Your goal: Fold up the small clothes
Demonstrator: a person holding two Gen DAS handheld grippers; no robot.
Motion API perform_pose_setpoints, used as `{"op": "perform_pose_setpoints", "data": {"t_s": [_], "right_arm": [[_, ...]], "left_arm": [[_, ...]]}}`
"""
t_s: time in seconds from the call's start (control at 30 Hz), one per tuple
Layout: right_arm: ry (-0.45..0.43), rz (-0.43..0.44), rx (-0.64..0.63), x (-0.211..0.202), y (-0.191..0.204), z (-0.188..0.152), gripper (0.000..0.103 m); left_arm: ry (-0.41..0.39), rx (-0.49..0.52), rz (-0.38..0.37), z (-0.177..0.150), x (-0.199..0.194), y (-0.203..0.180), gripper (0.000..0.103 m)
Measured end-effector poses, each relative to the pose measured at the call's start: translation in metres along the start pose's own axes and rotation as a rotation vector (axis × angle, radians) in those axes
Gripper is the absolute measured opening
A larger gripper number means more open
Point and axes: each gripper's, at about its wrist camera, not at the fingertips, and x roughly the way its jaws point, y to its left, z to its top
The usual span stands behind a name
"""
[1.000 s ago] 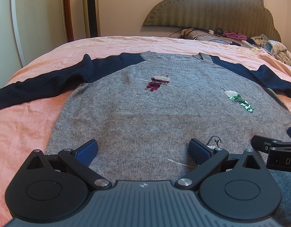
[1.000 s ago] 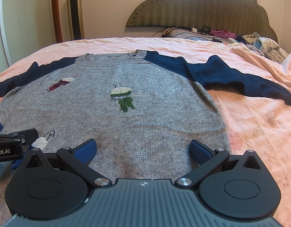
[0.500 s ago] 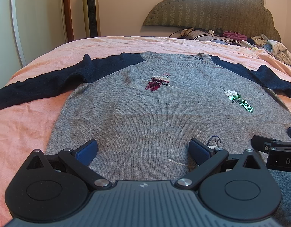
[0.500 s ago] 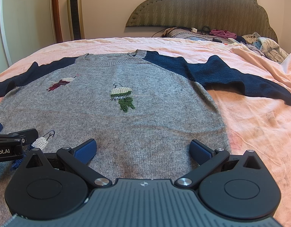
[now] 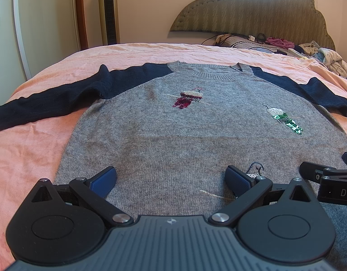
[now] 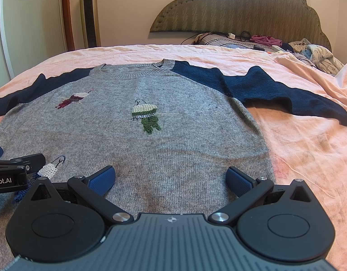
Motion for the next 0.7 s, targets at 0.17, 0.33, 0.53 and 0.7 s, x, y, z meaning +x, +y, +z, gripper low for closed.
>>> {"op": "perform_pose_setpoints", "data": {"t_s": [0.17, 0.33, 0.53, 0.7], "right_arm": [[0.003, -0.001, -0.001, 0.0, -0.001, -0.001, 0.103], [0.058, 0.067, -0.011, -0.003, -0.009, 0.011, 0.102], [-0.248, 0.2, 0.532, -0.036, -0.169, 0.042, 0.103], [-0.265, 0.048, 0.967, -0.014, -0.315, 0.038, 0.099]], "left_arm": [[0.0, 0.0, 0.0, 0.0, 0.0, 0.0, 0.103], [0.0, 0.0, 0.0, 0.0, 0.0, 0.0, 0.103], [0.0, -0.001, -0.002, 0.0, 0.0, 0.0, 0.103], [0.0, -0.002, -0.002, 0.0, 0.0, 0.0, 0.103]]}}
